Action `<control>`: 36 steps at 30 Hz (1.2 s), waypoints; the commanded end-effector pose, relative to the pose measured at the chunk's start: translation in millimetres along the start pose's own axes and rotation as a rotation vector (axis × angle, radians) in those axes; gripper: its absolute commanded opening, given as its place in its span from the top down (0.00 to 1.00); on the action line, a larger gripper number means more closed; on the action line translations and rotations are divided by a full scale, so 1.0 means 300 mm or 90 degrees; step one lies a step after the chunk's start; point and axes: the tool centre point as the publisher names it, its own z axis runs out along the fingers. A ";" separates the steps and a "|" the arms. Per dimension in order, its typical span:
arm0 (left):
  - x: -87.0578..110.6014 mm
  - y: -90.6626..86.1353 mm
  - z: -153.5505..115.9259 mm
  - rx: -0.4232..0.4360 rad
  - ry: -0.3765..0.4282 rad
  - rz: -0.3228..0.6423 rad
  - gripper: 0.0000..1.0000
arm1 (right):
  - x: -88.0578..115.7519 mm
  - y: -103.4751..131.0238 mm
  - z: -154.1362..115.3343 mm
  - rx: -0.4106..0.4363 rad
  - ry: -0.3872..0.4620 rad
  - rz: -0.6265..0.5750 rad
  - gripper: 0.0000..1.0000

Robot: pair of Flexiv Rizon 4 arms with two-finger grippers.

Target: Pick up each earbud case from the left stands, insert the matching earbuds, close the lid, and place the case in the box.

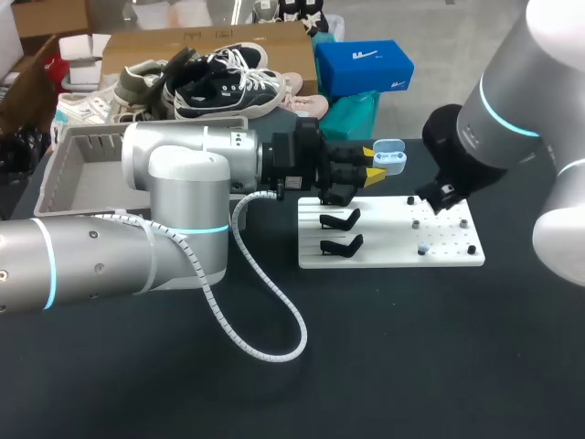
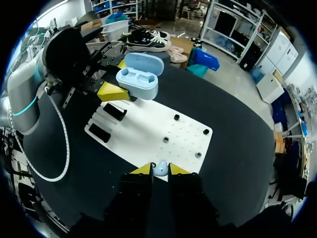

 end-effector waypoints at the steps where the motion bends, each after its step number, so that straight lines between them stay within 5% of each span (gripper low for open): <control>1: 0.002 0.000 -0.001 0.000 -0.002 0.001 1.00 | 0.010 0.007 -0.002 0.017 -0.005 0.002 1.00; 8: 0.002 0.000 -0.001 0.000 -0.002 0.001 1.00 | 0.010 0.007 -0.002 0.017 -0.005 0.002 1.00; 12: 0.002 0.000 -0.001 0.000 -0.002 0.001 1.00 | -0.024 -0.014 -0.020 0.006 0.038 0.125 1.00; 22: 0.002 0.000 -0.001 0.000 -0.002 0.001 1.00 | -0.048 -0.058 -0.088 0.087 0.145 0.443 1.00; 36: 0.002 0.000 -0.001 0.000 -0.002 0.001 1.00 | -0.146 0.004 -0.191 0.156 0.142 0.734 1.00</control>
